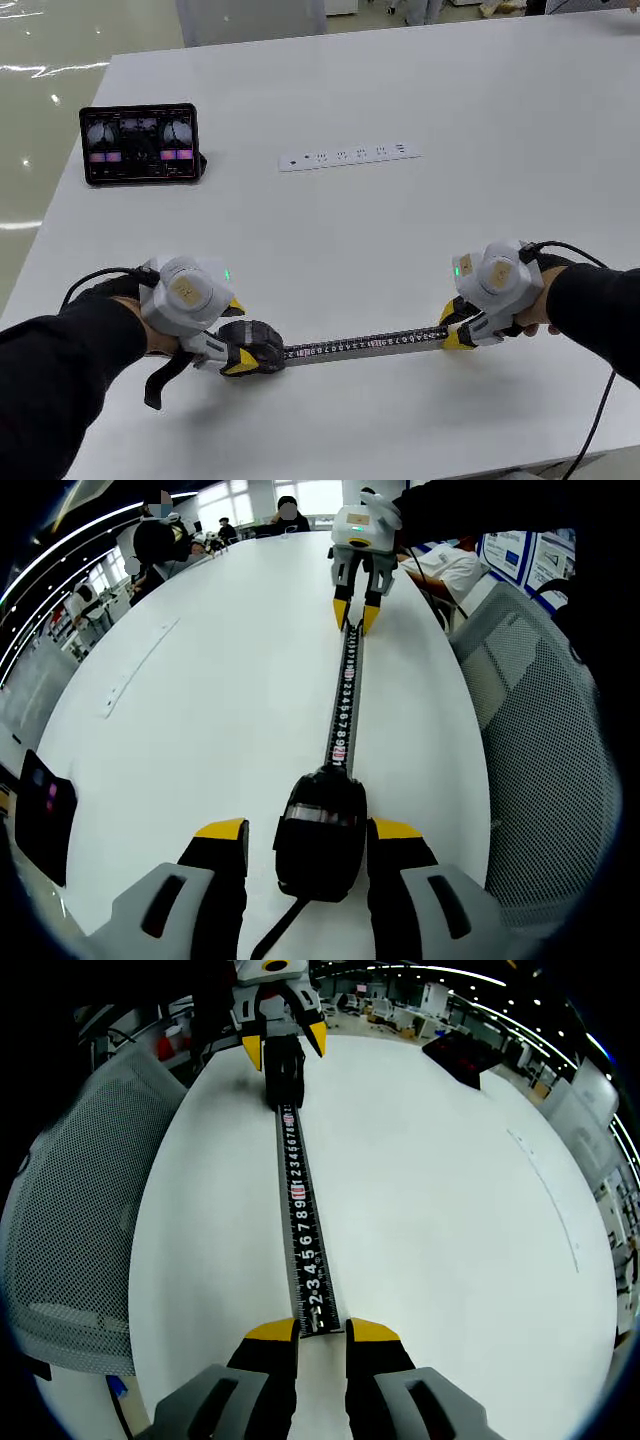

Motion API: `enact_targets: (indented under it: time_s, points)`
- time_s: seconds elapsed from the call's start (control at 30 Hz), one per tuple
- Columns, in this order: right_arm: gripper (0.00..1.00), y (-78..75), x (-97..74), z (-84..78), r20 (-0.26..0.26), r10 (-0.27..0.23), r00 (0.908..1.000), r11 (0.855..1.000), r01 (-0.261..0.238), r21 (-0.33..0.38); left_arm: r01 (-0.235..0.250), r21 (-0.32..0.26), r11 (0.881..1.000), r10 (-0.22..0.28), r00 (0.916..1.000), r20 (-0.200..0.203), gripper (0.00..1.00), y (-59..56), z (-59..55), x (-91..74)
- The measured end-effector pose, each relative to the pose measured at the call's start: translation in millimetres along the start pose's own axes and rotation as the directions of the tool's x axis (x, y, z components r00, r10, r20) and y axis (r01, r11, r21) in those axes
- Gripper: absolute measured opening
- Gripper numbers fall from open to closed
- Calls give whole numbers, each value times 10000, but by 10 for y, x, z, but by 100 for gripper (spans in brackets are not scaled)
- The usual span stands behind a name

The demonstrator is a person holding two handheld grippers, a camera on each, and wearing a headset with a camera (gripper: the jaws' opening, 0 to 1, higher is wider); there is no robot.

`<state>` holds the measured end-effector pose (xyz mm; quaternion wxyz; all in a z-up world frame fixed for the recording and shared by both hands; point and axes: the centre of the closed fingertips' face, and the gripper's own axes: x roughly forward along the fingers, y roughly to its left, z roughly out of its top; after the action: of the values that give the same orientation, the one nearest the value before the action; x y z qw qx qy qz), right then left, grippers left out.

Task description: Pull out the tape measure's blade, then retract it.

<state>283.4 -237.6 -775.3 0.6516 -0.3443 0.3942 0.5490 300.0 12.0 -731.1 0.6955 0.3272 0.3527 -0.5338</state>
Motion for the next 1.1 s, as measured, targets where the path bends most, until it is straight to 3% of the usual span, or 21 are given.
enact_targets:
  time_s: [0.37, 0.47, 0.57, 0.67, 0.87, 0.93, 0.97, 1.0, 1.1]
  points:
    - [27, -21, -104, 53, 352, -279, 9990, 9984, 262, 494, -298, -659, 9974, 303, 9995, 66, 60, 81, -104, -154]
    - [31, 1, -133, 71, 409, -358, 9985, 9964, 325, 784, -396, -1026, 9939, 426, 9987, 271, 64, 98, -94, -205]
    - [39, 4, -165, 91, 713, -590, 9957, 9884, 482, 1441, -505, -1898, 9805, 596, 9973, 423, 73, 88, -87, -257]
    - [47, -9, -205, 123, 1108, -775, 9908, 9784, 542, 1995, -658, -2302, 9709, 782, 9959, 454, 83, 87, -124, -271]
    - [57, -28, -272, 88, 1332, -1201, 9838, 9666, 853, 2415, -789, -2617, 9619, 988, 9930, 640, 90, 89, -204, -296]
    - [61, -45, -292, 55, 1388, -1484, 9791, 9635, 1116, 2432, -923, -2770, 9564, 1274, 9856, 1114, 94, 111, -169, -322]
    - [61, -51, -302, 45, 1427, -1584, 9770, 9612, 1195, 2488, -987, -2974, 9496, 1400, 9827, 1212, 94, 123, -172, -332]
    - [64, -62, -316, 32, 1488, -1760, 9731, 9564, 1332, 2600, -1026, -3406, 9346, 1557, 9789, 1325, 96, 127, -191, -344]
    - [71, 1, -344, 44, 1759, -1879, 9663, 9362, 1220, 3295, -1406, -3700, 9183, 2096, 9657, 1533, 99, 162, -219, -403]
